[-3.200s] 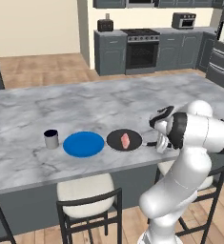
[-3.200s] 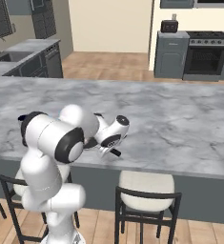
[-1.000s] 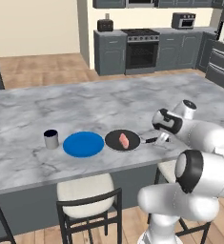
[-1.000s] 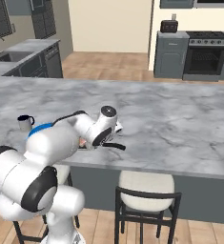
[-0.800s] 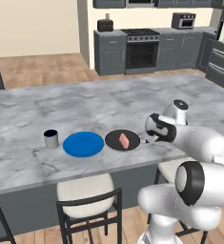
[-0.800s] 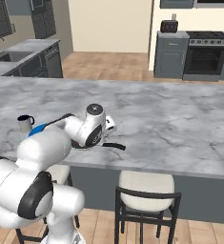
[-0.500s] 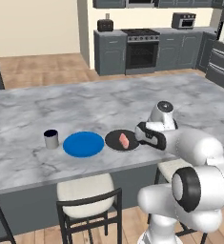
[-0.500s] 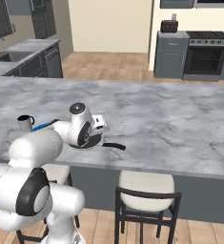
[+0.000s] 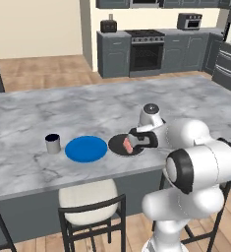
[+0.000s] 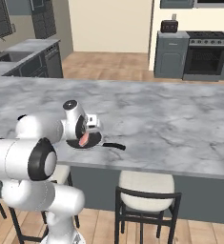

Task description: Pick up the pan with the steak in it and place it on the dining table. Then place the steak on the plate.

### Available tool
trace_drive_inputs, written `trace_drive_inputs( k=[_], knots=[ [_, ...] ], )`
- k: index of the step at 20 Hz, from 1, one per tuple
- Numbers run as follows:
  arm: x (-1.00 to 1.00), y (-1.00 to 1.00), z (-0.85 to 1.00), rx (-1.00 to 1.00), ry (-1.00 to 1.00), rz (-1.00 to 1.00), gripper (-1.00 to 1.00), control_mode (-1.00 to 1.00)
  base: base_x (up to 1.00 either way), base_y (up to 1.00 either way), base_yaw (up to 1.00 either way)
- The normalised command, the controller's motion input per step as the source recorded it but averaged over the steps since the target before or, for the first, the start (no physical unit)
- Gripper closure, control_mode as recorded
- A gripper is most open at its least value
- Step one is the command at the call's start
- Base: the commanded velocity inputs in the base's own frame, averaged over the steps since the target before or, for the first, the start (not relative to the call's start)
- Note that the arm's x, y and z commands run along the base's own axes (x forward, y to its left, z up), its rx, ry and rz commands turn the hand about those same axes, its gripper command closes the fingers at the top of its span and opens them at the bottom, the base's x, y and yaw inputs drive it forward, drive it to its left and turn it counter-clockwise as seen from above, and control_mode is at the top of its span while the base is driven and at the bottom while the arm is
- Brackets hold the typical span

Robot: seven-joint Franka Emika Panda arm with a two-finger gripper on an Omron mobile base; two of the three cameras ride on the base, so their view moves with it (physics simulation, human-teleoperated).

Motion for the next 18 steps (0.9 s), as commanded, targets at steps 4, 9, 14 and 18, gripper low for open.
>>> trace_drive_inputs(
  k=[4,9,14,18],
  knots=[
    [0.02,0.0,0.0,0.01,0.03,0.0,-1.0,-1.0,0.0,0.0,0.0],
    [0.07,0.26,-0.18,0.06,0.05,-0.05,-1.0,-1.0,0.0,0.0,0.0],
    [0.06,0.29,-0.27,0.03,0.05,-0.05,-1.0,-1.0,0.0,0.0,0.0],
    [0.01,0.19,-0.16,0.06,0.03,-0.03,-1.0,-1.0,0.0,0.0,0.0]
  ],
)
